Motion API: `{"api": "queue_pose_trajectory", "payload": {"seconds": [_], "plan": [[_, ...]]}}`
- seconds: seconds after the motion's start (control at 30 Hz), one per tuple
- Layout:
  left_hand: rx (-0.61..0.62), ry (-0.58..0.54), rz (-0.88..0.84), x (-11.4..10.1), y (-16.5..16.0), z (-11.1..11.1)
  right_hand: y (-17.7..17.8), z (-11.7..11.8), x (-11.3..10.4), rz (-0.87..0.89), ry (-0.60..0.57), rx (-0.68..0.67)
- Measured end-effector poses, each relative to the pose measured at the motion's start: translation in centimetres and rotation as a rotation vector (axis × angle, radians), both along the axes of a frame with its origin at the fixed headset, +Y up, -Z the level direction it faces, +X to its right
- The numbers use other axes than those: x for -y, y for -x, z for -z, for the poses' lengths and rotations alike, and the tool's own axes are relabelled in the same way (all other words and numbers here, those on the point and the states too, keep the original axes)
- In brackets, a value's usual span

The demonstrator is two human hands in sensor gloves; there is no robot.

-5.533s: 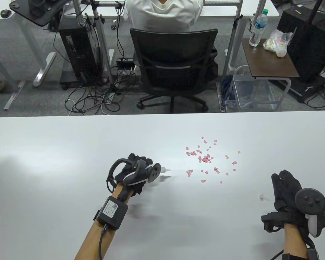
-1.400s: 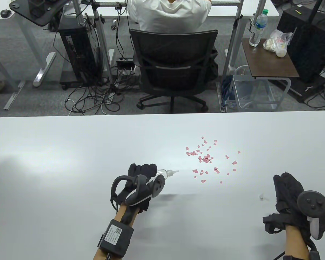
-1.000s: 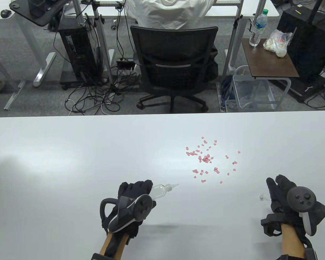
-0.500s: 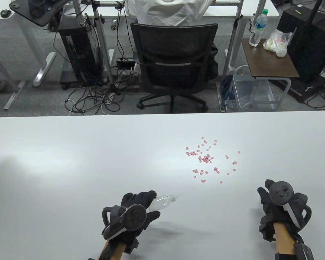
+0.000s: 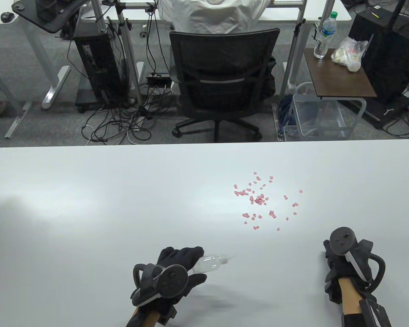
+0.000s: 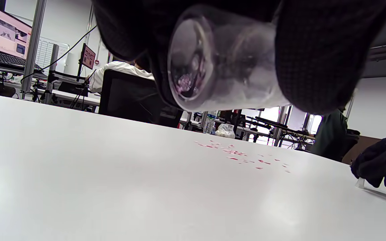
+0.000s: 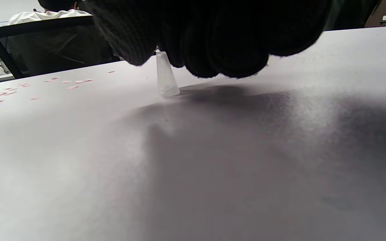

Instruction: Squeeze empty conical bottle to blow paper scraps with air puff

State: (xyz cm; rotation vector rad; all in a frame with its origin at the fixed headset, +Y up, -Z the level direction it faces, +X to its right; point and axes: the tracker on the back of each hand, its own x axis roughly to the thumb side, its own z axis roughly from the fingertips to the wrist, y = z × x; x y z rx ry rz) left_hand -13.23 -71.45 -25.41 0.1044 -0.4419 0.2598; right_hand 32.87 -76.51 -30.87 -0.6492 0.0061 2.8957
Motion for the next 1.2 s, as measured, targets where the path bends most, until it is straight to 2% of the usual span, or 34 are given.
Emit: {"api": "queue_pose_trajectory", "payload": {"seconds": [0.6,0.77,0.83,0.97,1.07,1.2], "plan": [[-0.027,0.015,-0.002,0.0,0.7,0.2,0.6,0.2,0.4,-0.038,-0.007,-0.060],[-0.025,0.010,-0.008,0.0,0.7,0.2,1.2,0.0,-0.3,-0.059,-0.037,-0.091],[-0.020,0.003,-0.018,0.0,0.6,0.2,2.1,-0.2,-1.7,-0.016,-0.125,-0.143],[-0.010,-0.007,-0.057,0.2,0.5,0.1,5.7,-1.4,-5.1,0.204,-0.351,-0.331],[-0.003,-0.019,-0.072,0.1,0.3,0.0,9.1,-2.5,-6.4,0.374,-0.448,-0.480],[-0.003,-0.022,-0.093,0.1,0.3,-0.2,13.1,-3.8,-7.1,0.606,-0.486,-0.618]]}}
